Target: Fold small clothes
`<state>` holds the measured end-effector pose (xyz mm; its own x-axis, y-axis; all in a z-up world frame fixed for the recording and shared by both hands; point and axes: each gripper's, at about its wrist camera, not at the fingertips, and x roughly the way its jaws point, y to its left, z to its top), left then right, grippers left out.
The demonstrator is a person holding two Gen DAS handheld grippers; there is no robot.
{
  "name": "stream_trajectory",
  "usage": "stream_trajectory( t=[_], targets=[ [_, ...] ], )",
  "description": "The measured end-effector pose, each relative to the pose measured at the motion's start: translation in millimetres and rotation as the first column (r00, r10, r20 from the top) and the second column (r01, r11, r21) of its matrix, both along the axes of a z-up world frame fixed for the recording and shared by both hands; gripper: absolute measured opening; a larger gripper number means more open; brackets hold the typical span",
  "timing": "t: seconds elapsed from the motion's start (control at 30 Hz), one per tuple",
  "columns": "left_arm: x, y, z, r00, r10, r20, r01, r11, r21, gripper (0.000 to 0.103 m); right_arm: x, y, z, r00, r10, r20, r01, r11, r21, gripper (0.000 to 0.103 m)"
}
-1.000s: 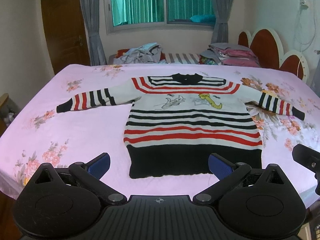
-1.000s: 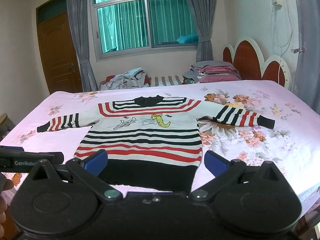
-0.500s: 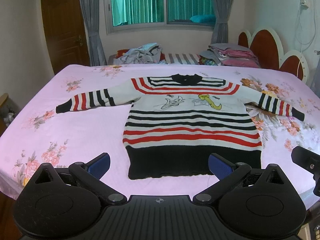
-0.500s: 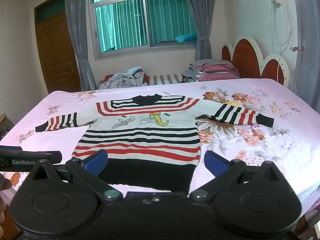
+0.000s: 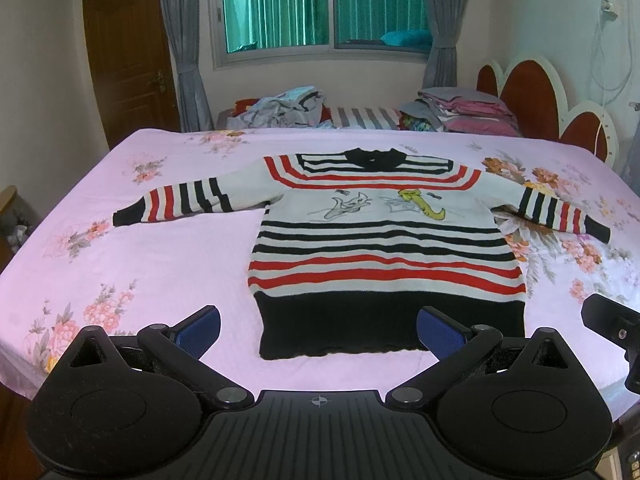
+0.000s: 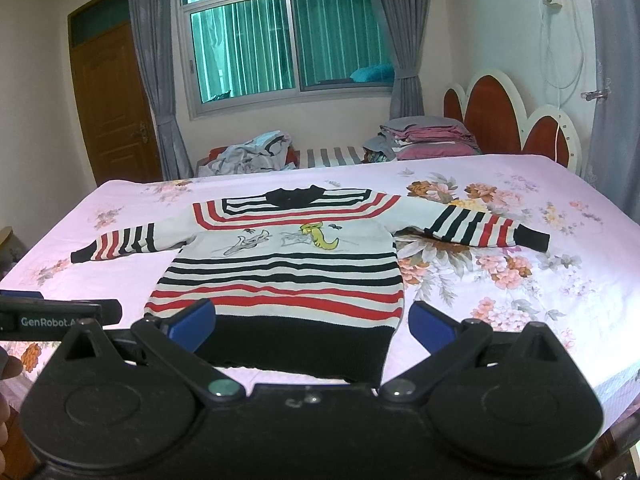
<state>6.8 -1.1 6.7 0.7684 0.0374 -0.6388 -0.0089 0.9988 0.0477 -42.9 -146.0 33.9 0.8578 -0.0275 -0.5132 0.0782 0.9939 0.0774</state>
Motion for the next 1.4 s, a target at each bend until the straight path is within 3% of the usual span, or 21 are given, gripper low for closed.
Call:
stream_trajectory(
  t=[0.8,1.13,1.4],
  targets=[
    [10.2,10.7,-6.6,1.0,0.012,-0.013,-0.012,1.0,-0.001,0.103,6.3,1.3,-8.5,1.0,-0.012,-0.023,0.012,1.0,0.006,0.103],
    [45.6,17.6,-15.6,0.999,0.011,-0.038,-0.012,0.999,-0.034,0.103,32.0,-7.2,-18.3,0.997,-0.057,-0.044,0.056,0.998,-0.013,0.103],
    [96.3,21.0,-24.2,0.998,-0.014,-0.058,0.011,0.998,-0.061,0.103,68.1,-20.0,-22.8,0.993,-0.108,-0.051,0.107,0.994,-0.016,0.103]
  ],
)
